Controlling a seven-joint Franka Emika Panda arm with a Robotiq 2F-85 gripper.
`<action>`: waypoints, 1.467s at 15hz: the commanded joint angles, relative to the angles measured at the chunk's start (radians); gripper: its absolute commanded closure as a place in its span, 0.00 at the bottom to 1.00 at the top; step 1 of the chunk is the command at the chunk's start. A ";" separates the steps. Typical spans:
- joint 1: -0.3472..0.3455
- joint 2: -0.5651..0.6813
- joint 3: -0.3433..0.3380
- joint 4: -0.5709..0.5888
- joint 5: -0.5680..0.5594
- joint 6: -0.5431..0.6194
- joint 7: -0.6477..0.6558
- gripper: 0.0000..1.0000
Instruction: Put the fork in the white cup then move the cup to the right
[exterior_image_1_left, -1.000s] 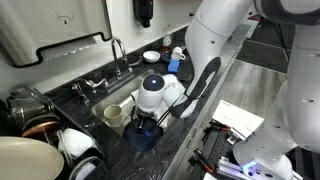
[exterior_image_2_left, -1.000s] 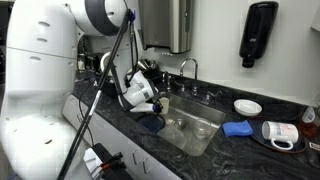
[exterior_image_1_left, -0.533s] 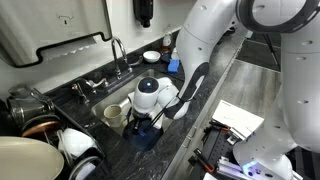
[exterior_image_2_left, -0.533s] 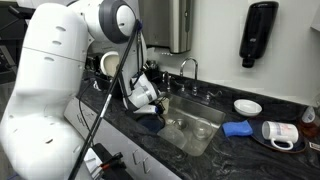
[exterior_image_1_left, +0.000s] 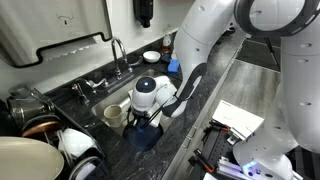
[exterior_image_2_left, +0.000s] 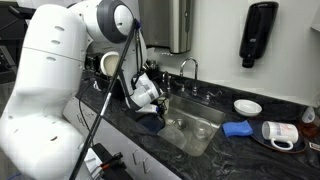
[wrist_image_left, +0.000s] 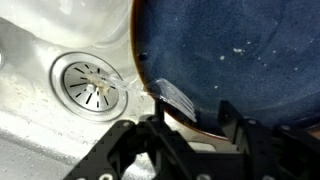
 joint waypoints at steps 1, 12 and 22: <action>0.043 0.018 -0.039 0.023 -0.029 -0.032 0.045 0.69; 0.119 -0.062 -0.106 -0.013 -0.048 -0.057 0.097 0.99; 0.069 -0.239 -0.043 -0.120 0.067 -0.026 0.026 0.99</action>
